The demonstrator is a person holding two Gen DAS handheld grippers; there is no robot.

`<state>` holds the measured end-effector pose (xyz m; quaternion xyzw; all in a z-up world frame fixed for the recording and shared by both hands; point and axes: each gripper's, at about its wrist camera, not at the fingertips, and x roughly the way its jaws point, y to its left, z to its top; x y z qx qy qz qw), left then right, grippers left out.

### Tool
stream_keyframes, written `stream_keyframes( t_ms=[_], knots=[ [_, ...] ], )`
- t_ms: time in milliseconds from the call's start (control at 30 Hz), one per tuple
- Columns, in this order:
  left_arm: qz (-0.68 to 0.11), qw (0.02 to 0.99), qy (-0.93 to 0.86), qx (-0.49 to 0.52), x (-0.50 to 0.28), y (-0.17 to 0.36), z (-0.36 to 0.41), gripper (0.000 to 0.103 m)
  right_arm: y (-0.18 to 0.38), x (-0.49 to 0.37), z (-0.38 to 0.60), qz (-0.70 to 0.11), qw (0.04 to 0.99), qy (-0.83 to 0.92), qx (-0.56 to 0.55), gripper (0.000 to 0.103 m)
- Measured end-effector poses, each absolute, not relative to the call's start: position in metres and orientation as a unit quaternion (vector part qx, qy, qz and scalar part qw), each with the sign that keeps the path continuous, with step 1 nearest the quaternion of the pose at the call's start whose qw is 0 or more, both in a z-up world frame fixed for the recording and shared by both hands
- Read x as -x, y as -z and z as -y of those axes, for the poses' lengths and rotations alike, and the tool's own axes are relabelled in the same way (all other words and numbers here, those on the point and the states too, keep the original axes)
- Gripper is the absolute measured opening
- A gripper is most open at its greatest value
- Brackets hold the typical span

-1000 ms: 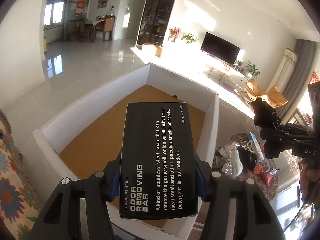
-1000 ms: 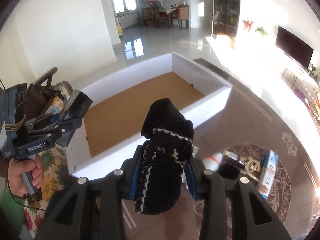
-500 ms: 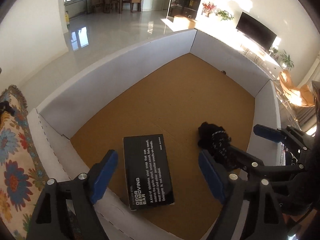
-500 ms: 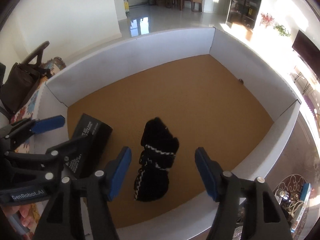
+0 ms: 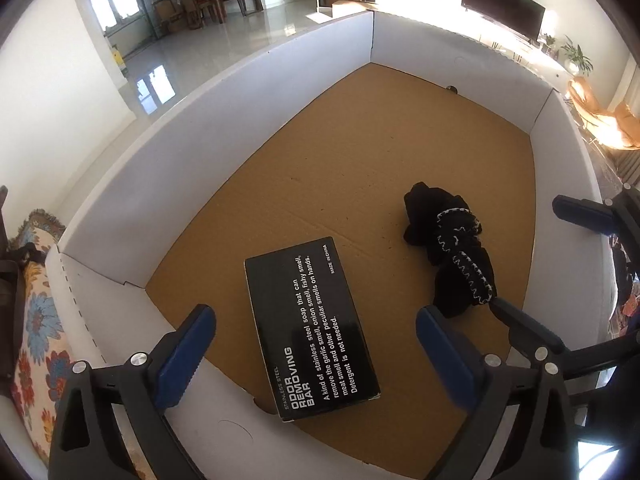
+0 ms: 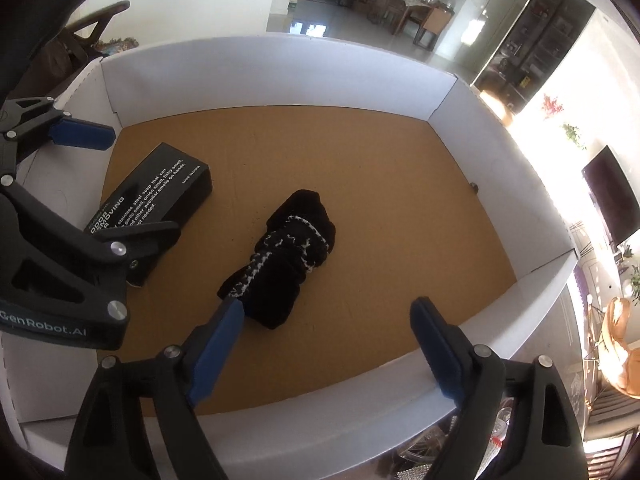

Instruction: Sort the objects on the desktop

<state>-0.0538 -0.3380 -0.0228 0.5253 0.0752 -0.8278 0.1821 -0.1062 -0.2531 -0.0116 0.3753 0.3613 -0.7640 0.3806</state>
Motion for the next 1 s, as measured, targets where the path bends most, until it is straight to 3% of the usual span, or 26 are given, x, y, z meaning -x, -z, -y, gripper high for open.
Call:
stream_keyframes(
  t_ms=[400, 567, 800, 1000],
  knots=[
    [-0.070, 0.163, 0.834, -0.522, 0.034, 0.020, 0.331, 0.102, 0.015, 0.090, 0.240, -0.371, 0.396, 0.756, -0.366, 0.090],
    [-0.115, 0.174, 0.874, -0.438, 0.013, -0.001, 0.335, 0.102, 0.011, 0.093, 0.241, -0.365, 0.392, 0.765, -0.357, 0.090],
    [-0.131, 0.162, 0.924, -0.321, -0.013, -0.067, 0.312, 0.102, -0.032, 0.098, 0.200, -0.282, 0.363, 0.829, -0.318, 0.096],
    [-0.104, 0.052, 0.945, -0.307, -0.026, -0.102, 0.231, 0.102, -0.074, 0.064, 0.100, -0.209, 0.311, 0.885, -0.277, 0.103]
  ],
)
